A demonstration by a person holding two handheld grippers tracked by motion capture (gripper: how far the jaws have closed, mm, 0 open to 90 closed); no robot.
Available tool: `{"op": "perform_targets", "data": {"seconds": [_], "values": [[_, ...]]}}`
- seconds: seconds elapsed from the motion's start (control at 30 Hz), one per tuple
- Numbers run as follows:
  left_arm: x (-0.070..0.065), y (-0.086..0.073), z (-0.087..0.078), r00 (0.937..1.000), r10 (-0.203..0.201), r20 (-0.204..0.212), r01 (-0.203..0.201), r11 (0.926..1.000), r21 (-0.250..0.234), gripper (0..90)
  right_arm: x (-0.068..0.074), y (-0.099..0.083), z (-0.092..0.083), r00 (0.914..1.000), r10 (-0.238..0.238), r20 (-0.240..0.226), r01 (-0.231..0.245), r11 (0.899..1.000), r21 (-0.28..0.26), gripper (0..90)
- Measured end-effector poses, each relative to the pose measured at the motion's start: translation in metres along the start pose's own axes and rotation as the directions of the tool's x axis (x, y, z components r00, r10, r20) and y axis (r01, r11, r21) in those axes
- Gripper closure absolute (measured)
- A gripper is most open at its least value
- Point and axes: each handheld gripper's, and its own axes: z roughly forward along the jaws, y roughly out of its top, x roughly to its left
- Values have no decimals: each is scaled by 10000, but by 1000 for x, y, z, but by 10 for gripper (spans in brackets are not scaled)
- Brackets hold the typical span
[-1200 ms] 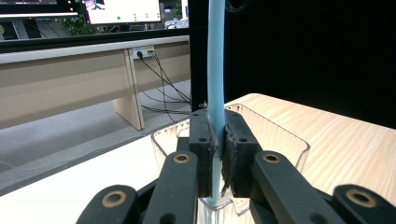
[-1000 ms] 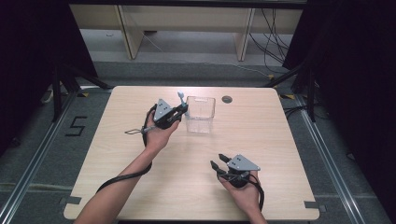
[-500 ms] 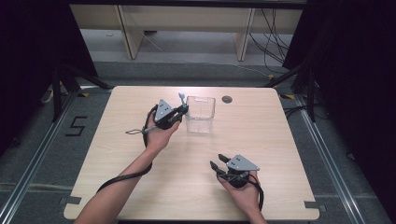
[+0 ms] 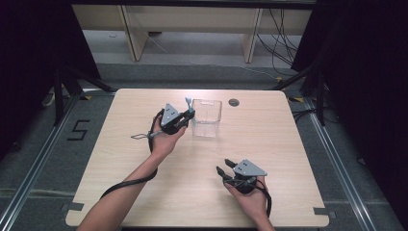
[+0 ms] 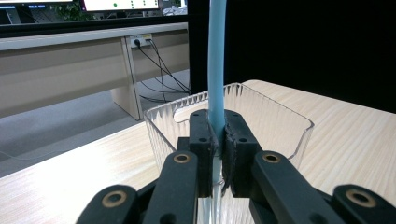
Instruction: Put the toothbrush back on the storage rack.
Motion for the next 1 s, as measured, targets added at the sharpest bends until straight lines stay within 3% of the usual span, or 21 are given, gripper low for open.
{"op": "perform_targets", "data": {"seconds": [0.1,0.2,1.0], "values": [[0,-2,1,10000,-29,-2,29,10000,71,826,1,0,0,9998,162,-109,-162,9999,48,551],[0,-4,2,10000,-41,-12,41,9999,131,826,0,0,1,10000,-76,-15,76,10000,-25,550],[2,-8,3,9999,-104,-70,107,9993,355,810,1,0,1,10000,14,-45,-14,10000,25,550]]}}
